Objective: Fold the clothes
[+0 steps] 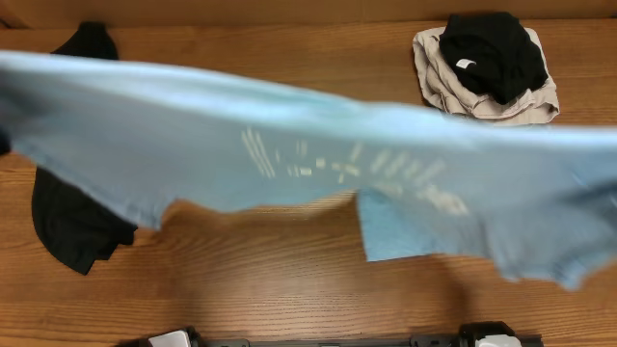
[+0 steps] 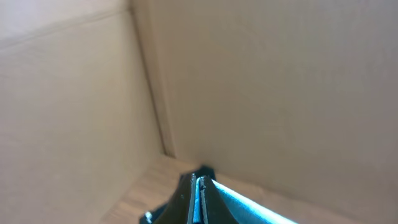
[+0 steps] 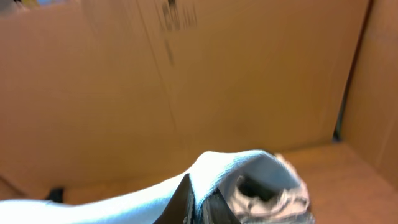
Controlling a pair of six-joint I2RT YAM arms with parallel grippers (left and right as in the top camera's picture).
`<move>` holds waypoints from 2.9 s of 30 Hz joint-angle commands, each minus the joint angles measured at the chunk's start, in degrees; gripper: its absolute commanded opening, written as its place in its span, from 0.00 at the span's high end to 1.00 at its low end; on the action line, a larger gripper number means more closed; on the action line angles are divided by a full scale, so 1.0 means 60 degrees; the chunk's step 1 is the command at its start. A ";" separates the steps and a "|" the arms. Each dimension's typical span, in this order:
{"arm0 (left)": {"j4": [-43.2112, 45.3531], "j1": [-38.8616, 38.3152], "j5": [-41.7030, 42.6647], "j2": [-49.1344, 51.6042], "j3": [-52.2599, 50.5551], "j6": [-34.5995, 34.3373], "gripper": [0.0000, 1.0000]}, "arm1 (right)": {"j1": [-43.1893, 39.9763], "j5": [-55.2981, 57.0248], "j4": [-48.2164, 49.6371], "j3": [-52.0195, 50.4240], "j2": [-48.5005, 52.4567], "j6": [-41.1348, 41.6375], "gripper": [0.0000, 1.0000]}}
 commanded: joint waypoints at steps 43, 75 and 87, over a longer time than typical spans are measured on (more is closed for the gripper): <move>0.3257 0.0051 -0.0226 0.8608 -0.1734 -0.0146 0.96 | -0.0029 -0.1803 0.5071 -0.0867 1.1187 -0.1209 0.96; -0.0251 0.0025 0.0018 0.8677 -0.4710 0.0277 0.16 | -0.0022 -0.2379 0.0470 -0.3432 1.1125 -0.1158 0.54; -0.2532 0.0025 0.1264 0.7894 -0.0641 0.0131 0.00 | -0.0007 -0.2342 0.0251 -0.3410 0.7468 -0.0827 0.43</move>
